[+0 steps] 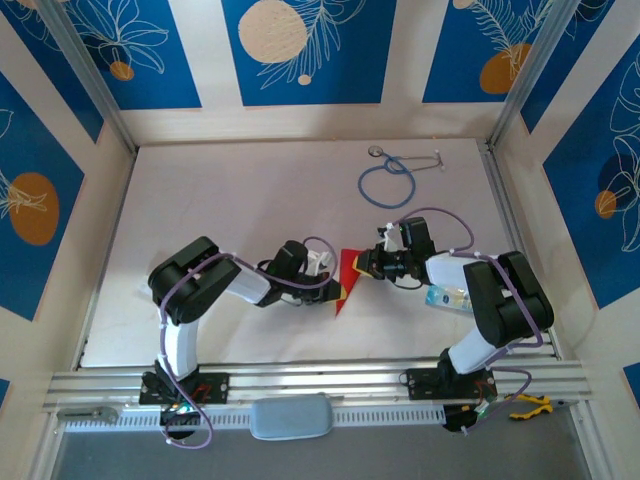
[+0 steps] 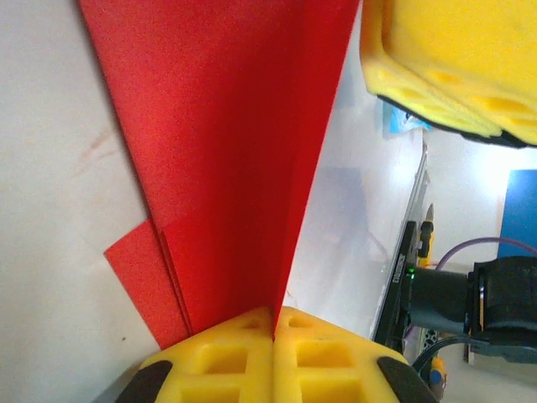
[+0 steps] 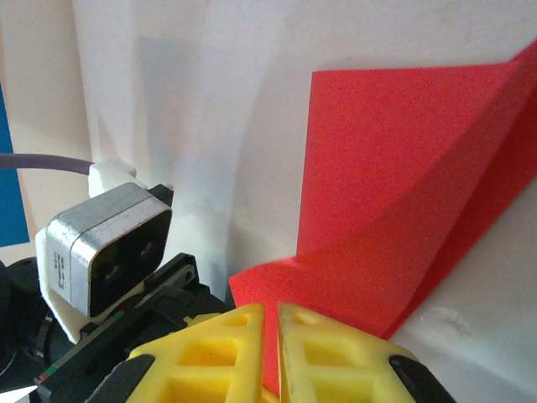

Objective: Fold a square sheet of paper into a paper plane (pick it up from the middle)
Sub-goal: Fold the wing for the fifth time at the center of the table.

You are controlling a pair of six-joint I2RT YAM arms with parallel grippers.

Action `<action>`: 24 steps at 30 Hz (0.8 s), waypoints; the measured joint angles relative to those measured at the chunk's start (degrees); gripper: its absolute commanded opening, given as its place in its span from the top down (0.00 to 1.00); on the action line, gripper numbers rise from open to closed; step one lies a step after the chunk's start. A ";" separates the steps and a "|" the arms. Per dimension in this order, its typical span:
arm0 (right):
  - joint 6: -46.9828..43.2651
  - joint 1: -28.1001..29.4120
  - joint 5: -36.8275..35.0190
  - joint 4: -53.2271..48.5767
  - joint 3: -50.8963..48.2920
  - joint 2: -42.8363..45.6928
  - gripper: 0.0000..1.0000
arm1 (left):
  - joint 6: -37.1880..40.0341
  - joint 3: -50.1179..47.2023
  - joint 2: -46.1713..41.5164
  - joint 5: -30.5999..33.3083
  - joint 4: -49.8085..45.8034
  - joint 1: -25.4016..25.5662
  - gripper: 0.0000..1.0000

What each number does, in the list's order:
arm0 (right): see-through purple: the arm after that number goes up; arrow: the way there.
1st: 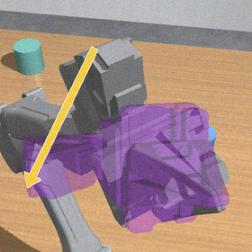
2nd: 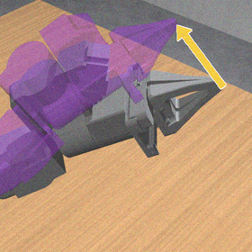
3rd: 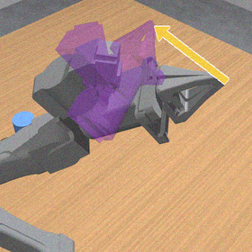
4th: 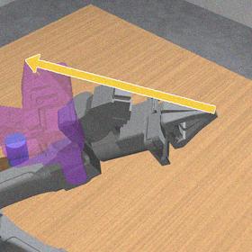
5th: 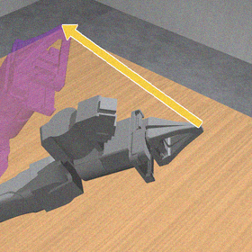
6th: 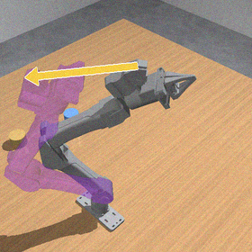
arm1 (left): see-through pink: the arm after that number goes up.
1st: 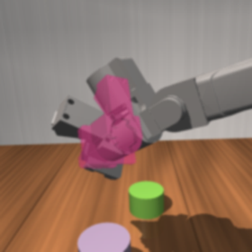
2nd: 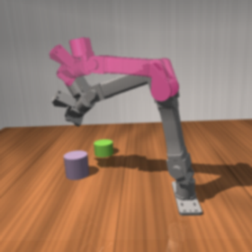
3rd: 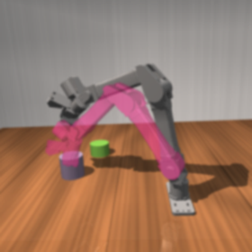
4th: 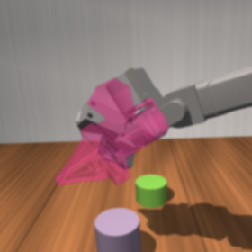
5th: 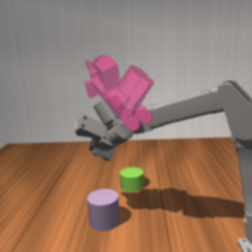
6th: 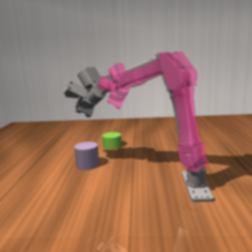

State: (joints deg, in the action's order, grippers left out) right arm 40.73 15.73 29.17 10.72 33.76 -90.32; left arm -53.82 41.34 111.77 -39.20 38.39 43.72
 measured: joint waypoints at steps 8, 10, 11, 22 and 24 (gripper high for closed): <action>-1.88 0.48 2.58 -0.33 1.51 -2.36 0.88 | -2.25 -0.74 0.00 1.18 1.90 -0.04 1.00; -2.38 0.85 3.13 -0.55 2.58 -3.48 0.88 | -2.40 -0.74 0.00 1.33 1.88 -0.04 1.00; -2.60 1.03 3.34 -0.74 3.17 -4.11 0.88 | -2.51 -0.74 0.00 1.36 1.86 -0.04 1.00; -2.58 1.51 4.28 -0.87 5.88 -12.20 0.89 | -1.11 0.37 -0.39 1.64 -1.53 -0.04 1.00; -2.29 1.53 4.24 -0.92 6.25 -12.37 0.89 | -0.39 0.68 -0.50 1.57 -2.40 -0.04 0.99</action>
State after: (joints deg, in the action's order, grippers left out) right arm 38.44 17.26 33.41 9.80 40.01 -102.69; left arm -54.22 42.02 111.26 -37.63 35.99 43.68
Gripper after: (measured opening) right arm 0.113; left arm 0.061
